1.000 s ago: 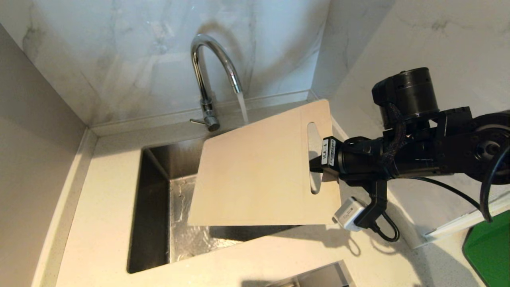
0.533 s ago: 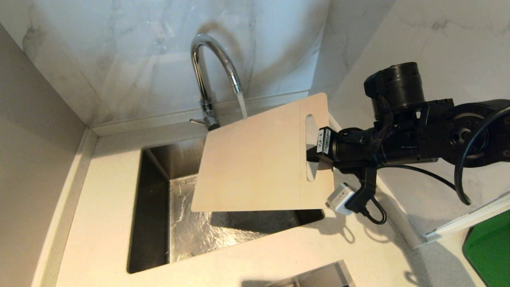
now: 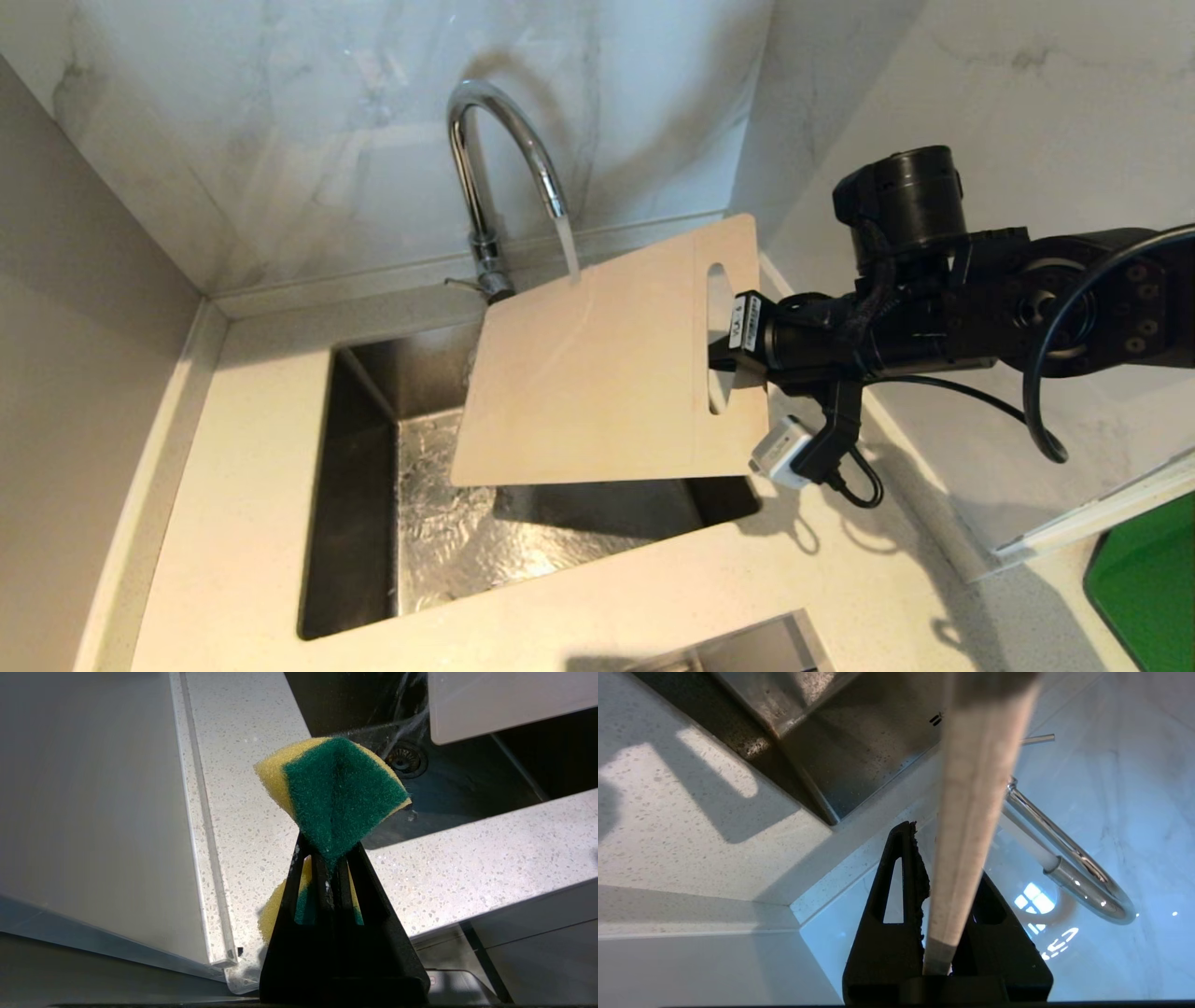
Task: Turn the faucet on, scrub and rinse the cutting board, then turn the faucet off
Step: Scrub the cutting board underwater
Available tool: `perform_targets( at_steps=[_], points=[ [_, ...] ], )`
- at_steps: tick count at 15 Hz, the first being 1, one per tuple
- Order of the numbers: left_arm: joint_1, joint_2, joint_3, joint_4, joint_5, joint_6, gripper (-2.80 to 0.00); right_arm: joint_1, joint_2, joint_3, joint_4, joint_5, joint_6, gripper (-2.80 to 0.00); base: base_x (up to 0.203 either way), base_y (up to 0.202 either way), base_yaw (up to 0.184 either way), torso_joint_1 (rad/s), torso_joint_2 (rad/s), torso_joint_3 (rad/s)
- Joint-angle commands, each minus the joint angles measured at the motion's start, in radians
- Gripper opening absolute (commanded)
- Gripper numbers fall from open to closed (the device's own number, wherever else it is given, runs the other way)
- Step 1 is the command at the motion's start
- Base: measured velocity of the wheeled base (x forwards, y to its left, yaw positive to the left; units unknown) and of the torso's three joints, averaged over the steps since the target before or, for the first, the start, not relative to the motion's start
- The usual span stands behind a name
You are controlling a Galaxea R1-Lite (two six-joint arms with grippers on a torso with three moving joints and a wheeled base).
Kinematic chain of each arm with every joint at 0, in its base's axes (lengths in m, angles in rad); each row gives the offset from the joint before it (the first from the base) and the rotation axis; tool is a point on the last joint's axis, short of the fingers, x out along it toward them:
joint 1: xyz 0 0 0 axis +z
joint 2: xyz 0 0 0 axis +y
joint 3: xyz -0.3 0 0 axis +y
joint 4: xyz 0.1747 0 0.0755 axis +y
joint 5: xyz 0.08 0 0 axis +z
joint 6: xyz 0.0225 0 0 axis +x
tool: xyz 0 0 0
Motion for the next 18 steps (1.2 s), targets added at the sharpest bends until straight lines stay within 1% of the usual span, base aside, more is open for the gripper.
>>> perform_targets(
  at_steps=[1,14,18],
  points=[
    [0.0,0.0,0.003,0.0,0.0,-0.001,-2.8,0.001,0.014,-0.009,0.0,0.001,-0.014,-2.8,0.0,0.0,0.0,0.0,0.0,0.0],
    [0.0,0.0,0.003,0.0,0.0,-0.001,-2.8,0.004,0.045,-0.042,0.0,0.002,-0.018,-2.8,0.0,0.0,0.0,0.0,0.0,0.0],
    [0.0,0.0,0.003,0.0,0.0,-0.001,-2.8,0.018,0.058,-0.045,0.0,0.002,-0.017,-2.8,0.0,0.0,0.0,0.0,0.0,0.0]
  ],
)
